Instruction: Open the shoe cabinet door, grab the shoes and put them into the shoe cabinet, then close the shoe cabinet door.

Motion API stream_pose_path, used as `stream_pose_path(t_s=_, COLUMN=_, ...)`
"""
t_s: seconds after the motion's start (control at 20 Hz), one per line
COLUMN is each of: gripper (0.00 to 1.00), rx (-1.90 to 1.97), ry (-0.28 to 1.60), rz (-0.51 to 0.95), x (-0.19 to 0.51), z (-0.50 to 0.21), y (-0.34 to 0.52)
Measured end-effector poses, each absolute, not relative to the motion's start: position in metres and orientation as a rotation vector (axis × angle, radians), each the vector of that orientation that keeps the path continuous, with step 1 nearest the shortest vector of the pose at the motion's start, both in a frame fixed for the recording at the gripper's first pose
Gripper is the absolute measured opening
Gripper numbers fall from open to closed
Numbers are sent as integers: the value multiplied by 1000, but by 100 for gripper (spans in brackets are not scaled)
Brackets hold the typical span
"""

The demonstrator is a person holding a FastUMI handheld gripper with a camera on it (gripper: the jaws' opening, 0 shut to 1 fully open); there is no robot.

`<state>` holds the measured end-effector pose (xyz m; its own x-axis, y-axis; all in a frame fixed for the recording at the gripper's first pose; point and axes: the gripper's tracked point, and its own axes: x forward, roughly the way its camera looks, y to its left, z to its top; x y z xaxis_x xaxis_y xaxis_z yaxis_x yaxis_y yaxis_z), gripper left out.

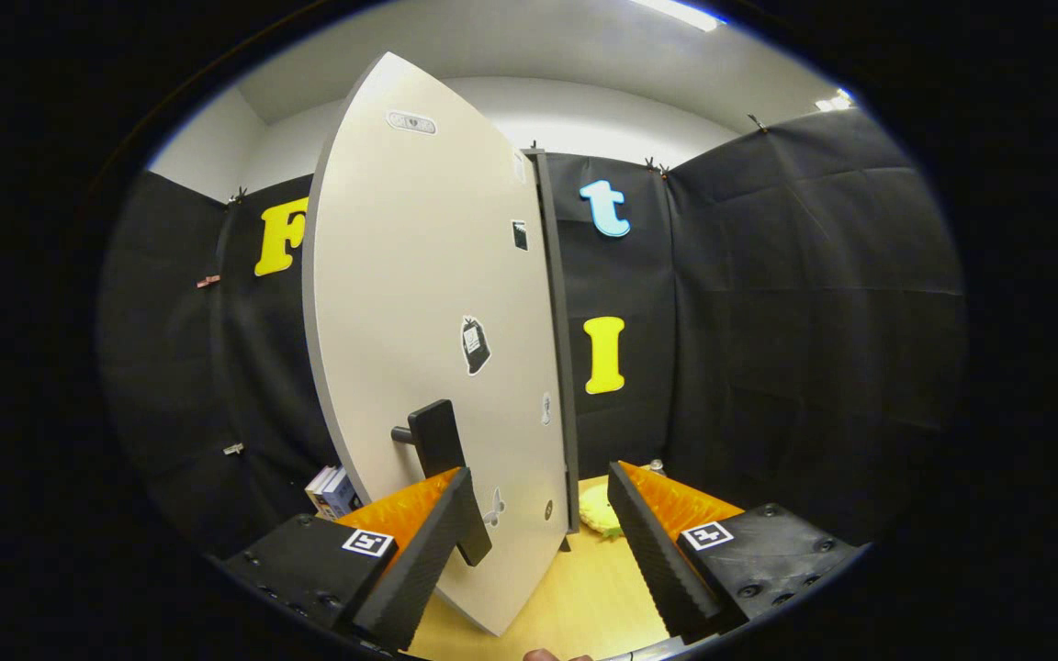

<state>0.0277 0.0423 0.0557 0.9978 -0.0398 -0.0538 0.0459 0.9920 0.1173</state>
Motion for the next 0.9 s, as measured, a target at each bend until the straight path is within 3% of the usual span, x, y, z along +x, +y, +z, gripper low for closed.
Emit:
stream_pose_path(t_s=0.3, gripper=98, rx=150, ry=65, rz=50, x=54, z=53, y=97)
stream_pose_path(t_s=0.9, gripper=98, rx=48, ry=-27, rz=76, x=67, z=67, y=120)
